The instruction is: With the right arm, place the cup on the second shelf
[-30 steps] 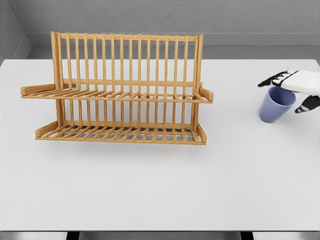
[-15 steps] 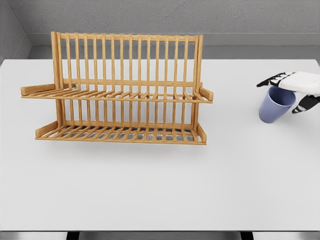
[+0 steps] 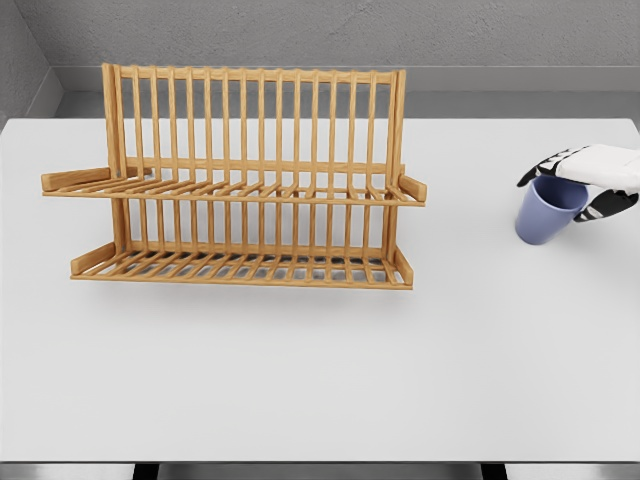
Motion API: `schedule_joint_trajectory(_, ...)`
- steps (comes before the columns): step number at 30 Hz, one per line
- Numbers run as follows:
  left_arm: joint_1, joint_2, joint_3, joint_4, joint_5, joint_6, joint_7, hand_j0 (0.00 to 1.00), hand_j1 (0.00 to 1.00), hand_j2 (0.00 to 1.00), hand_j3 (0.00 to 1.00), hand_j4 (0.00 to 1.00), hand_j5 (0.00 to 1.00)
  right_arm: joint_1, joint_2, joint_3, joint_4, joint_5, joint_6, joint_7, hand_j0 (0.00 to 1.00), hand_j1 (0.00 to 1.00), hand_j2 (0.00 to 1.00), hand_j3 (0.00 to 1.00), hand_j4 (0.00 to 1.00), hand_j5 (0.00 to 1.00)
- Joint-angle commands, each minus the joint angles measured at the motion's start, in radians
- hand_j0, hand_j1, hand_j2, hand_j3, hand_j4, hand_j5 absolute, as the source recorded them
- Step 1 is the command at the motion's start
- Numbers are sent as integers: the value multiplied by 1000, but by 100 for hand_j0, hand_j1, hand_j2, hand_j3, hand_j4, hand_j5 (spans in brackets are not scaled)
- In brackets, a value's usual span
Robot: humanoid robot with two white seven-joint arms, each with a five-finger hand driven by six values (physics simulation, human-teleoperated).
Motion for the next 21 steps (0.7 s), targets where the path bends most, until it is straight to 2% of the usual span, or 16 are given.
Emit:
schedule_joint_trajectory(1,0,0,0,0,0,0,0,100,100,100,100,100,100,0,0,1,-1,-5,2,0,65,65,65,65,65,65)
schedule_joint_trajectory(12,0,0,0,0,0,0,0,100,100,100,100,100,100,-23,-1,-11,-27,-7,4,0,63,63,63,63,63,63)
schedule_joint_trajectory(21,0,0,0,0,0,-1,0,100,100,100,100,100,100,-66,-5,-18,-92,-7,4,0,63,63,63,63,63,63)
